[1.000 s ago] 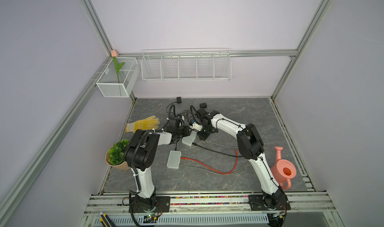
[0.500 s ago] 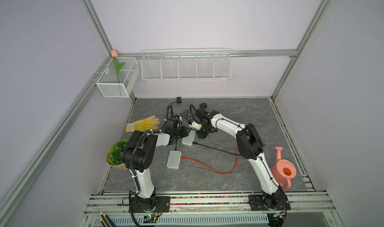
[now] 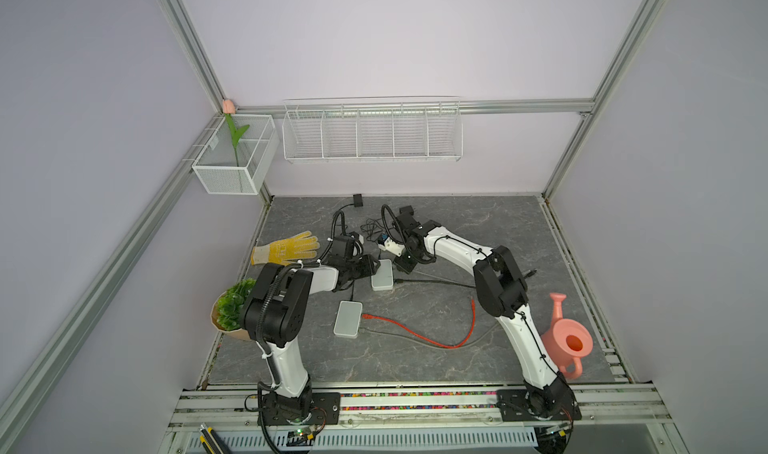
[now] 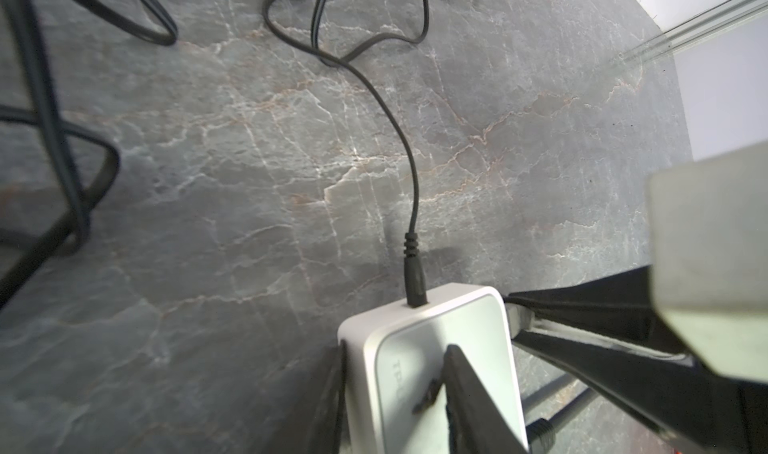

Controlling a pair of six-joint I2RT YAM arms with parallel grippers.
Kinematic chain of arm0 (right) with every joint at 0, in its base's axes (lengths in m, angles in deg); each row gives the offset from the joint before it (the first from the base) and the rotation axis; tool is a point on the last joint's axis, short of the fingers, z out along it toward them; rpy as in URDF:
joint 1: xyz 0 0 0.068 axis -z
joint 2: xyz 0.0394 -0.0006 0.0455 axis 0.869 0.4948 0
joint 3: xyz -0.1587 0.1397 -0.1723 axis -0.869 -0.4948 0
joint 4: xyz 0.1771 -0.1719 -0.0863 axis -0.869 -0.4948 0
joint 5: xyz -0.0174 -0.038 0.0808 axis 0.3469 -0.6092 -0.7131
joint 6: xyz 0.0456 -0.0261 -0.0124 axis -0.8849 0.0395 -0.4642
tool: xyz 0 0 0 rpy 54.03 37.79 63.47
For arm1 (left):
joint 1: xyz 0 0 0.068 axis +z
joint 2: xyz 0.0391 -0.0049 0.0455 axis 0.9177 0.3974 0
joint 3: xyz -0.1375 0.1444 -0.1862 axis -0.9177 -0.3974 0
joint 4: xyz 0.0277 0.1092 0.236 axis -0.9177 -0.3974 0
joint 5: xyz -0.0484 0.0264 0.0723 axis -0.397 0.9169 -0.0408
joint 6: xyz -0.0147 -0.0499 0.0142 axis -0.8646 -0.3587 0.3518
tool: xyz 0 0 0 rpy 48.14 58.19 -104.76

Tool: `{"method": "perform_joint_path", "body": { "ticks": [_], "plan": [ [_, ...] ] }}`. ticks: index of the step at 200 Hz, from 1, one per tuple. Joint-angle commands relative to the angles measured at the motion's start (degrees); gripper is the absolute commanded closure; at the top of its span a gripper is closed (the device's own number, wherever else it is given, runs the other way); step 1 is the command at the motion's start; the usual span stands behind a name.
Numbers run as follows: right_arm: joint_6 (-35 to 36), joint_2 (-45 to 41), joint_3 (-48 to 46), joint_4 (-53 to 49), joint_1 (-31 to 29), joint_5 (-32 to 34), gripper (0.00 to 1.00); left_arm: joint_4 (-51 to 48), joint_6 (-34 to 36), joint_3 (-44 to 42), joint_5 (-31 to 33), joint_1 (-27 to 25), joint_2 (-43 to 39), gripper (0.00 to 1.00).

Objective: Insert the plug into the switch port

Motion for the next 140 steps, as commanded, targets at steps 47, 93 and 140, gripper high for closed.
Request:
{"method": "perform_joint_path", "body": {
  "ticks": [47,93,140],
  "plan": [
    [1.7,-1.4,-0.5,12.1,-2.2,-5.6,0.77,-9.7,2.1,0.9,-10.5,-0.1,1.6,0.62],
    [3.9,-3.0,-2.0,10.1,-1.5,-4.9,0.68,-13.0,3.9,4.3,-10.6,2.5,1.2,0.60],
    [6.9,-5.7,-5.1,6.7,-0.4,-4.2,0.58,-14.8,4.3,8.0,-10.7,3.3,2.1,0.60]
  ]
}}
